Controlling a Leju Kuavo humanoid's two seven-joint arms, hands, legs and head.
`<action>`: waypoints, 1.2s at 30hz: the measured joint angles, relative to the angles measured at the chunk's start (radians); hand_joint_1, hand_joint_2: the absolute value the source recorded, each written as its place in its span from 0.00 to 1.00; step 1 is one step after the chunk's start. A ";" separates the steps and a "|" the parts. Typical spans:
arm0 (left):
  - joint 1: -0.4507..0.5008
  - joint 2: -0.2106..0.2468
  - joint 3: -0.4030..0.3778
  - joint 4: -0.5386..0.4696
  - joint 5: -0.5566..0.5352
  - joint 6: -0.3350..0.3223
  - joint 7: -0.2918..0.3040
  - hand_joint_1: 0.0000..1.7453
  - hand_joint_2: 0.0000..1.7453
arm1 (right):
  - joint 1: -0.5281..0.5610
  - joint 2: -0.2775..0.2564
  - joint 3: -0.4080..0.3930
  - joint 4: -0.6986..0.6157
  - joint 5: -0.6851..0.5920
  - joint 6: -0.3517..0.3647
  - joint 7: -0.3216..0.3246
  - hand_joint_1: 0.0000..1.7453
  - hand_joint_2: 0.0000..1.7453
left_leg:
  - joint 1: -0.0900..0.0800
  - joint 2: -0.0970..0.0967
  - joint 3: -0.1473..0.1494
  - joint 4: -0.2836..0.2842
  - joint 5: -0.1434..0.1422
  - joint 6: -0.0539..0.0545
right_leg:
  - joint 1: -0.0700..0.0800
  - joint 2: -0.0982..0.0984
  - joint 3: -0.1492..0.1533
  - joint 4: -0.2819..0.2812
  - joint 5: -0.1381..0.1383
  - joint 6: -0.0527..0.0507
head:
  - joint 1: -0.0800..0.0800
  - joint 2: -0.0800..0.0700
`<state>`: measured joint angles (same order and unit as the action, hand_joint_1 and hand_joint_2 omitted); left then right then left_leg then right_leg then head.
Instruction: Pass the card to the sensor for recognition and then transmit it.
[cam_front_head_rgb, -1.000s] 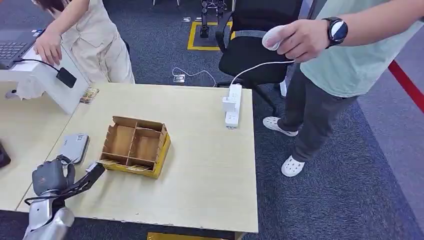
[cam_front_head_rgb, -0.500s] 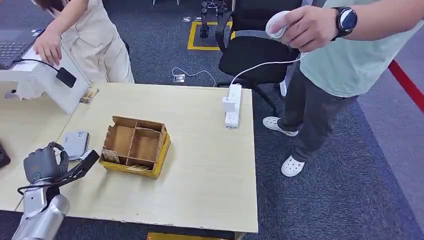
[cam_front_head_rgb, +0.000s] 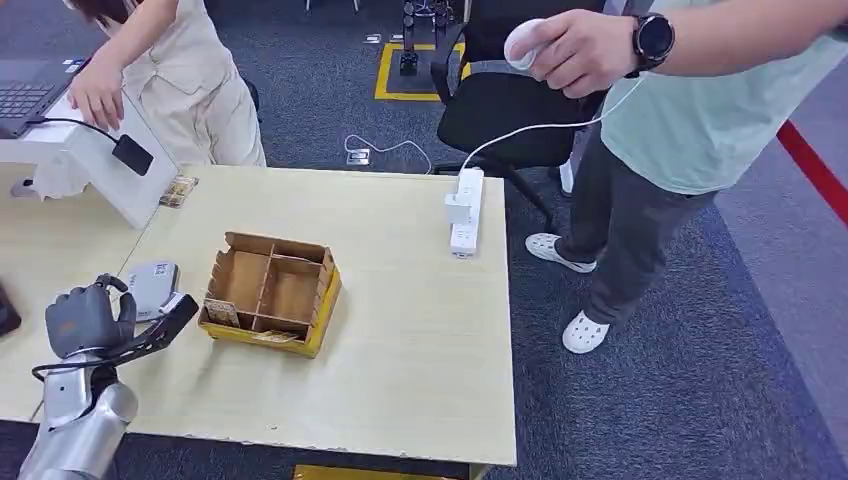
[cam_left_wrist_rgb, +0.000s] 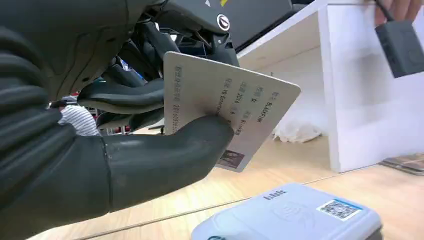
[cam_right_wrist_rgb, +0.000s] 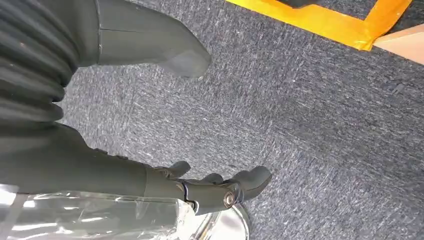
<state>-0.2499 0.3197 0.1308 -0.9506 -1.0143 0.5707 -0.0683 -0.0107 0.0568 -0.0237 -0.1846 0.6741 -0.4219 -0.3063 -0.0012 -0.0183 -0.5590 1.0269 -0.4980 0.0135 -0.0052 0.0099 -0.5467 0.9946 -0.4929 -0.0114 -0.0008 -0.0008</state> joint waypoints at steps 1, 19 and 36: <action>-0.004 -0.001 -0.005 0.002 -0.002 0.000 -0.006 1.00 1.00 | 0.000 0.000 0.000 0.000 0.001 0.000 0.000 0.00 1.00 | 0.000 0.000 0.000 0.000 0.000 0.000 | 0.000 0.000 0.000 0.000 0.000 0.000 | 0.000 0.000; -0.095 -0.025 -0.072 0.095 -0.051 -0.023 0.006 1.00 1.00 | -0.004 0.000 0.000 0.000 0.014 0.013 0.007 0.00 1.00 | 0.000 -0.001 0.000 0.000 0.000 0.000 | 0.000 -0.001 0.001 0.000 0.000 0.000 | 0.000 0.000; -0.159 -0.004 -0.103 0.252 -0.079 -0.030 0.064 1.00 1.00 | -0.005 0.001 0.000 0.000 0.025 0.015 0.013 0.00 1.00 | 0.000 0.000 -0.001 0.000 0.000 0.000 | 0.000 0.000 0.001 0.000 0.000 0.000 | 0.000 0.000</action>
<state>-0.4091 0.3159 0.0282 -0.6989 -1.0933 0.5409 -0.0046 -0.0159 0.0576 -0.0233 -0.1850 0.6989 -0.4070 -0.2934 -0.0010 -0.0182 -0.5596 1.0269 -0.4977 0.0130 -0.0051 0.0103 -0.5458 0.9949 -0.4927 -0.0115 -0.0008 -0.0008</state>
